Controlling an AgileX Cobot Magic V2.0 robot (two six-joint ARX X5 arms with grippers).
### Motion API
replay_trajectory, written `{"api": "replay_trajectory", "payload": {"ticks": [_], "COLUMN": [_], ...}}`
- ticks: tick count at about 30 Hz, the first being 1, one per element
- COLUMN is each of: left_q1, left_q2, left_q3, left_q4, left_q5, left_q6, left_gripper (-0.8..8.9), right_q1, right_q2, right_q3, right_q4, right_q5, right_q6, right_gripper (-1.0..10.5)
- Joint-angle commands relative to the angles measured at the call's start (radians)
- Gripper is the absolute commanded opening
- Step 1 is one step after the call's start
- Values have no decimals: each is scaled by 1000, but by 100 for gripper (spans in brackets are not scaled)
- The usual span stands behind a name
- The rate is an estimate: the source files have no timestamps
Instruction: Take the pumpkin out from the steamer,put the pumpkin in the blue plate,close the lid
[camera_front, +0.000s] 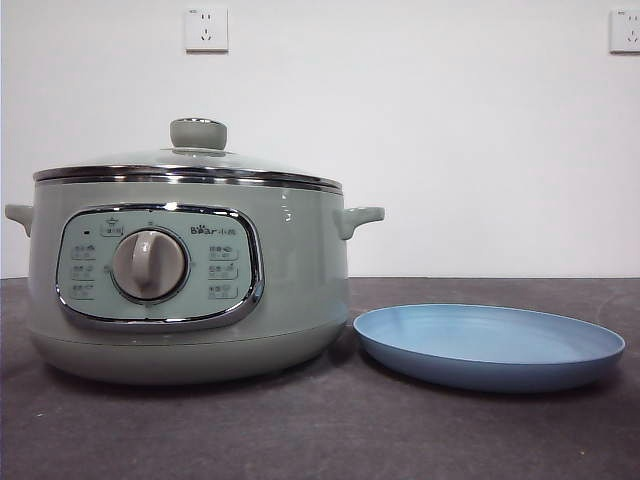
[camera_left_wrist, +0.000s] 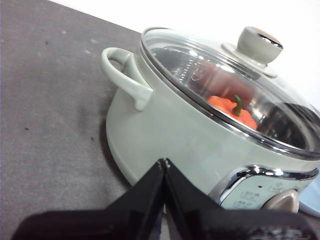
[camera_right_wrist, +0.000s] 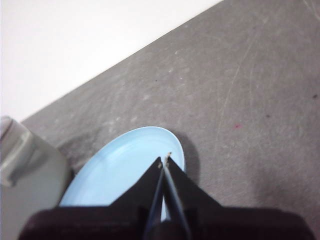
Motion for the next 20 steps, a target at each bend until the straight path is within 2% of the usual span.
{"api": "replay_trajectory", "payload": {"ticks": [1, 11, 16, 20], "left_q1": [3, 3, 3, 3], "left_q2": [-3, 10, 86, 183], "left_q3": [-16, 55, 160, 245], "left_q4": [2, -18, -30, -30], "left_q5": [4, -9, -38, -41], "left_q6": [-21, -21, -11, 21], "left_gripper": [-3, -8, -8, -8], "right_q1": [2, 2, 2, 2], "right_q2": [0, 12, 61, 124], "right_q3": [-10, 52, 158, 252], "right_q4": [4, -19, -65, -73], "right_q5": [-1, -54, -54, -55], "right_q6": [60, 61, 58, 27], "right_gripper": [-17, -17, -17, -17]}}
